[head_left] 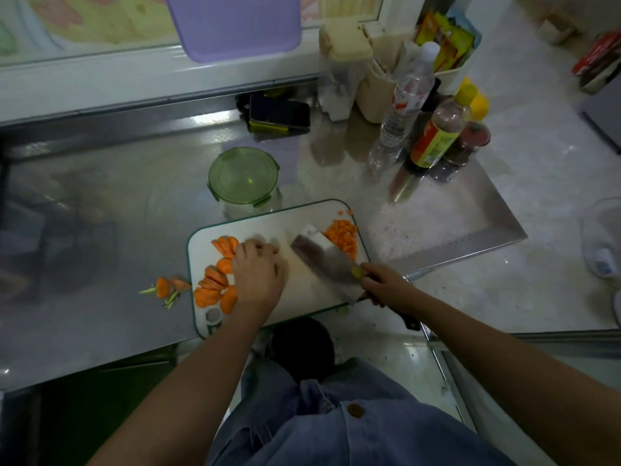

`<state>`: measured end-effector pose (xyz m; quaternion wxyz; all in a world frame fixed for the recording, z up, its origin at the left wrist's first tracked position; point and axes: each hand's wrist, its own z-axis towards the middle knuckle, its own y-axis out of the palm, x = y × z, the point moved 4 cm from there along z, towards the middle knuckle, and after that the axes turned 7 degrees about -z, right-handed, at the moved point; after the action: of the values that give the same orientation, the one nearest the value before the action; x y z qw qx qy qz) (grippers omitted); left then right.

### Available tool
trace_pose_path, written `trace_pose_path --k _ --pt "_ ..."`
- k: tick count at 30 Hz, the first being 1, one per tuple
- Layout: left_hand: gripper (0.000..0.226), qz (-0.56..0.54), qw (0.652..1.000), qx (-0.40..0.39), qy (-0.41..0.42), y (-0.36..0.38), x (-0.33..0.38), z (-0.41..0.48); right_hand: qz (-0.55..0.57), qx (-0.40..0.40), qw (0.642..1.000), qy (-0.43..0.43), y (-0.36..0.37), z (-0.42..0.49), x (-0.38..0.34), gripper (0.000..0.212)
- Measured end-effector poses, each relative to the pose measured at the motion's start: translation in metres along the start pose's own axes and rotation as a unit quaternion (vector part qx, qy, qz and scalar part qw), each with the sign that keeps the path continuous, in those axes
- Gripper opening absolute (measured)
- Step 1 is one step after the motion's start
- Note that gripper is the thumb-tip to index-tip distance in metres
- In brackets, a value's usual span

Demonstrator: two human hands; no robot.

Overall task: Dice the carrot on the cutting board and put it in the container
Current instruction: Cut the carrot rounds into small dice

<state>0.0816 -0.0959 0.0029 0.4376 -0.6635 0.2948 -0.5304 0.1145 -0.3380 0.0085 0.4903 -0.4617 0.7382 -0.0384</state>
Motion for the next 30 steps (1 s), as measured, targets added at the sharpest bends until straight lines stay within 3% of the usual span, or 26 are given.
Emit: trace_pose_path --k 4,9,12,18,20,22,26,30 --pt "0.05 0.003 1.0 0.008 0.005 0.001 0.003 -0.003 -0.083 -0.023 0.996 0.007 -0.019 0.002 0.007 0.012" --pt "0.053 0.007 1.0 0.001 -0.004 0.004 0.0 -0.003 -0.15 0.06 0.987 -0.011 -0.031 0.023 0.009 0.009" --pt "0.055 0.01 1.0 0.0 -0.011 0.005 -0.005 -0.004 -0.128 0.107 0.986 -0.008 -0.03 0.031 0.002 0.006" --pt "0.04 0.016 0.999 0.022 -0.024 -0.006 -0.017 -0.009 -0.154 0.071 0.985 -0.035 -0.009 0.037 -0.008 0.021" --pt "0.027 0.011 0.998 0.045 -0.037 -0.014 -0.025 -0.011 -0.123 0.098 0.987 -0.023 -0.006 0.039 -0.011 0.008" --pt "0.02 0.003 0.996 0.07 -0.057 -0.023 -0.035 -0.012 -0.044 0.099 0.994 -0.003 0.0 0.04 -0.017 0.013" --pt "0.036 0.025 0.987 0.06 -0.145 -0.036 -0.066 -0.009 0.126 0.036 0.991 0.015 0.028 0.048 -0.032 0.037" --pt "0.034 0.027 0.989 0.018 -0.143 -0.039 -0.078 -0.004 0.155 0.037 0.987 0.032 0.053 0.06 -0.044 0.037"
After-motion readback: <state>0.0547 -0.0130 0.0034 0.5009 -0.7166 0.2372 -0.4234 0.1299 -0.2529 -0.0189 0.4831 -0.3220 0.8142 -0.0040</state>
